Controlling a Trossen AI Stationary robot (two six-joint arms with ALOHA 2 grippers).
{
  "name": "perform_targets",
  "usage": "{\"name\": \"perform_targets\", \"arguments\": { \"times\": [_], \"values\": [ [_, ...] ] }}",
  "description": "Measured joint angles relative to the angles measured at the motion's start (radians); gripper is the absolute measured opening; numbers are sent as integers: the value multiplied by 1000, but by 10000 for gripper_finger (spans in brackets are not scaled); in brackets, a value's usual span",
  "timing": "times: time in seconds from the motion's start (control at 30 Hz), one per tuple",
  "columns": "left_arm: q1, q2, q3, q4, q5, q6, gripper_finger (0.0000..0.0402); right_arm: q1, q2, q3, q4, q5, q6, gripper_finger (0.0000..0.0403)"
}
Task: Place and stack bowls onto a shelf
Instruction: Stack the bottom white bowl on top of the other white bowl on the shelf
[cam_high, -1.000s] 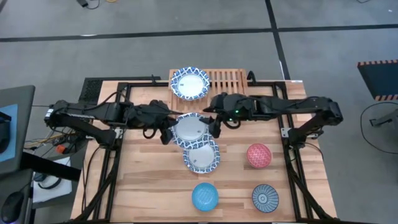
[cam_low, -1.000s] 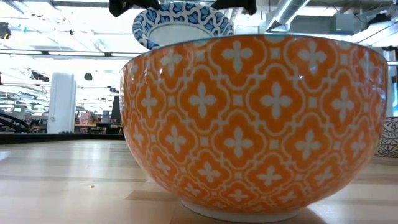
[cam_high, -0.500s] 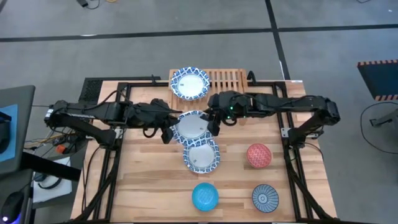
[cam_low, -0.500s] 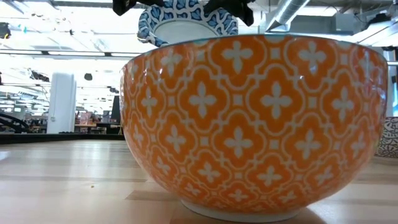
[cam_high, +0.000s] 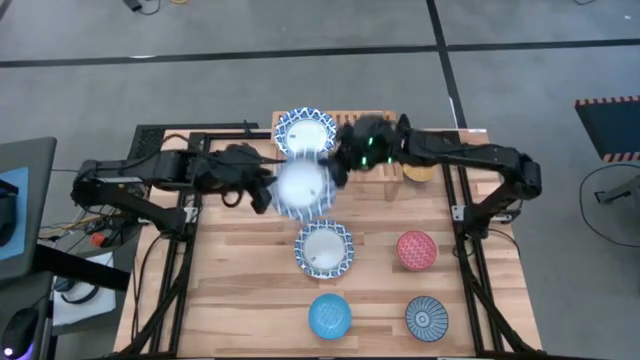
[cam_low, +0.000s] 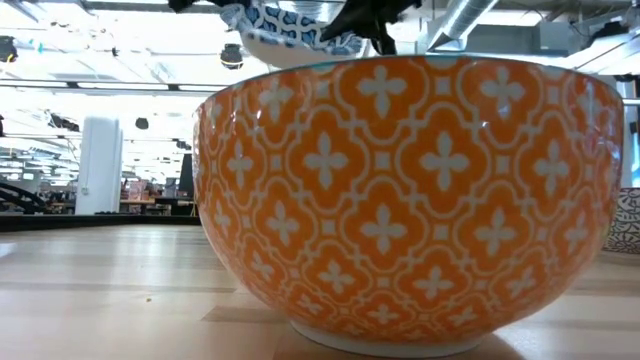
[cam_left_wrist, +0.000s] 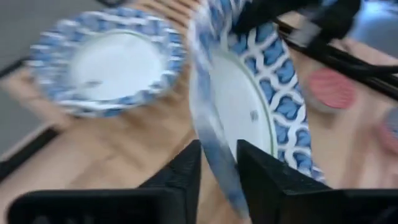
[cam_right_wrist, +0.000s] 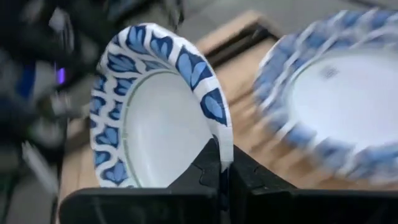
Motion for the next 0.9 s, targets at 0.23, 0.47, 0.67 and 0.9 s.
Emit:
{"name": "perform_targets", "arguments": {
  "times": [0.23, 0.47, 0.67, 0.9],
  "values": [
    [0, -7, 119, -271, -144, -139, 172, -186, -2, 0, 148, -29, 166, 30],
    [-38, -22, 120, -293, -183, -195, 204, -319, 31, -1, 71, -54, 301, 31],
    [-49, -14, 120, -291, -211, -205, 205, -340, 87, 3, 116, -139, 324, 69],
    [-49, -15, 119, -283, -219, -220, 205, -354, 167, 0, 146, -162, 354, 173]
  ]
}}
